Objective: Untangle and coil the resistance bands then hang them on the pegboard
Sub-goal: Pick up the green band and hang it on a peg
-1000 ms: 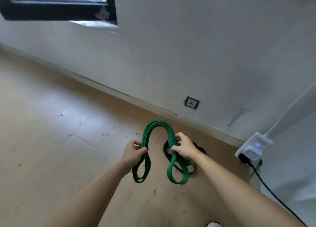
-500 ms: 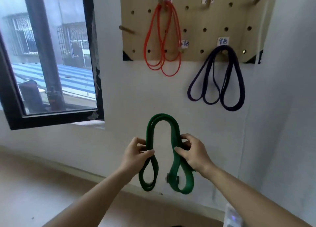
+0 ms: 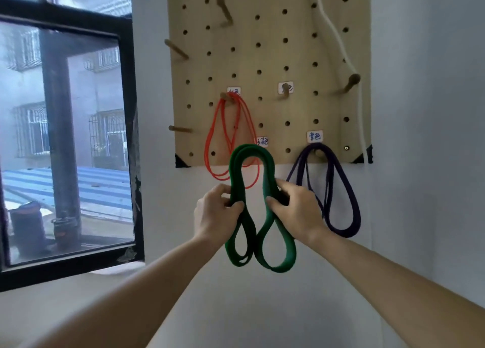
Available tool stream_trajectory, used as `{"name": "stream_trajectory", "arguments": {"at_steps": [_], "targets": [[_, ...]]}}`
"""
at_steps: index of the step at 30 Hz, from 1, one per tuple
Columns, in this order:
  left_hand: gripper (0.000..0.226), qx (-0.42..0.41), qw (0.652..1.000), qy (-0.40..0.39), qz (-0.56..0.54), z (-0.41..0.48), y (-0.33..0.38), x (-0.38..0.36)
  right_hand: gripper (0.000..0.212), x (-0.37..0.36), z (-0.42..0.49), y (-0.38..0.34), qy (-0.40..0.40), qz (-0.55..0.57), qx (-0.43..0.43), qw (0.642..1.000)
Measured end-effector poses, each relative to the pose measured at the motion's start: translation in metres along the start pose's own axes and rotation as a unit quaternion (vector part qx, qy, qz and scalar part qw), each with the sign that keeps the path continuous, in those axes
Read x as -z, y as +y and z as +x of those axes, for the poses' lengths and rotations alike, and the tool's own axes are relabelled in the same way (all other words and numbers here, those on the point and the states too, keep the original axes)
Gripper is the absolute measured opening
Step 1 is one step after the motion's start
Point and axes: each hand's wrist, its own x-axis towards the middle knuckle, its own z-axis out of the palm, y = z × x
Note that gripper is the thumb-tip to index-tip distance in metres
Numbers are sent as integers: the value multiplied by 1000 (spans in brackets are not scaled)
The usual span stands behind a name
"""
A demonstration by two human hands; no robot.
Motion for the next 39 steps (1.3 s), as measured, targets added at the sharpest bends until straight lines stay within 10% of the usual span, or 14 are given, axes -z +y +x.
{"name": "stream_trajectory", "arguments": {"at_steps": [19,34,39], "targets": [[39,-50,978,18,203,85,-12,-25,9,-7,65,42,-58,-113,-45,991],[68,-5,974,-108,197,77,-30,-38,75,-11,40,60,-142,-98,-112,979],[33,-37,977,-90,189,68,-18,-44,51,11,32,62,-115,-165,-82,976]]}}
